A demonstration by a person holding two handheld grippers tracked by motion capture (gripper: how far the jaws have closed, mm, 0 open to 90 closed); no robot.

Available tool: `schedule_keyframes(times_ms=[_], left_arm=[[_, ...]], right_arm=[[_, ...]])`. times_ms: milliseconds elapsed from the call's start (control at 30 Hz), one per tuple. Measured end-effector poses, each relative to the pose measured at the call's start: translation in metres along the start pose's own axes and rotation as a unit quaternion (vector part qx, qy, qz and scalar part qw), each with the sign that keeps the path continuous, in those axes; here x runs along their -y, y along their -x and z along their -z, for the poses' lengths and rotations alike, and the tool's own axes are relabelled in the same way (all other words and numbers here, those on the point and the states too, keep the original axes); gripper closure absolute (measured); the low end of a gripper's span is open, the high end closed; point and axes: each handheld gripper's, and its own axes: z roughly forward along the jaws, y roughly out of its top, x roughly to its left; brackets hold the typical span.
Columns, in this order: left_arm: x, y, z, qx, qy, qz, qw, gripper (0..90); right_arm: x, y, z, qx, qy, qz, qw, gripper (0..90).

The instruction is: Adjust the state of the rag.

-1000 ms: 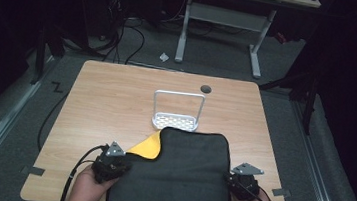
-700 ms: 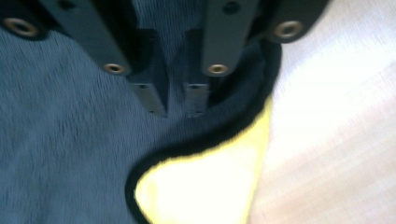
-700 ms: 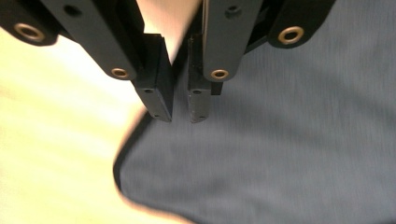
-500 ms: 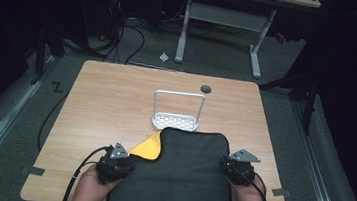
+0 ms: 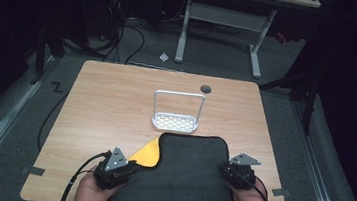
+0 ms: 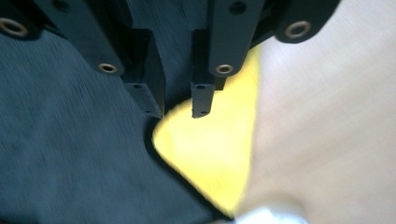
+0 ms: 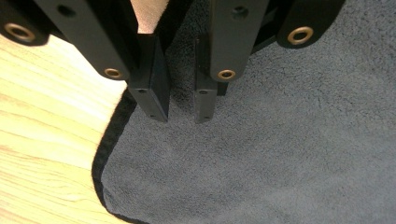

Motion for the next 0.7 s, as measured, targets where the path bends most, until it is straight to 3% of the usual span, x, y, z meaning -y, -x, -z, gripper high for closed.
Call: schedule_keyframes(times_ms=[67, 167, 233, 267, 400, 467, 533, 600, 633, 667, 700], left_arm=[[-0.005, -0.001, -0.012, 0.014, -0.019, -0.002, 0.9997, 63.2], [-0.005, 0.001, -0.034, 0.008, -0.059, -0.017, 0.9981, 51.0], [-0.001, 0.004, -0.044, -0.003, -0.079, -0.031, 0.9964, 49.3], [0.0, 0.004, -0.044, -0.005, -0.069, -0.032, 0.9971, 49.7], [0.0, -0.005, -0.038, -0.019, -0.058, -0.007, 0.9981, 76.2], [0.0, -0.014, -0.032, -0.028, -0.045, 0.012, 0.9985, 79.3], [0.002, -0.028, -0.024, -0.041, -0.019, 0.047, 0.9979, 79.3], [0.006, -0.049, -0.015, -0.057, 0.015, 0.105, 0.9928, 79.0], [0.009, -0.061, -0.011, -0.067, 0.025, 0.134, 0.9883, 78.1], [0.013, -0.071, -0.008, -0.079, 0.031, 0.164, 0.9828, 71.4], [0.016, -0.079, -0.006, -0.097, 0.028, 0.189, 0.9768, 71.4]], right_arm=[[0.001, 0.002, 0.0, -0.007, 0.002, -0.008, 0.9999, 76.6], [0.001, 0.002, 0.0, -0.005, 0.002, -0.009, 0.9999, 76.6], [0.002, 0.0, 0.001, -0.002, 0.003, -0.006, 1.0, 76.6], [0.002, 0.0, 0.001, -0.002, 0.003, -0.007, 1.0, 76.6], [0.002, 0.002, 0.0, -0.004, 0.005, -0.006, 1.0, 76.6], [0.002, 0.001, 0.0, -0.004, 0.004, -0.007, 1.0, 76.5], [0.002, 0.001, 0.0, -0.003, 0.005, -0.007, 1.0, 76.5], [0.002, 0.001, 0.001, -0.002, 0.005, -0.01, 0.9999, 76.5], [0.002, 0.0, 0.001, -0.002, 0.005, -0.011, 0.9999, 76.5], [0.003, 0.0, 0.001, -0.002, 0.005, -0.012, 0.9999, 76.5], [0.003, 0.0, 0.001, -0.002, 0.006, -0.012, 0.9999, 76.5]])
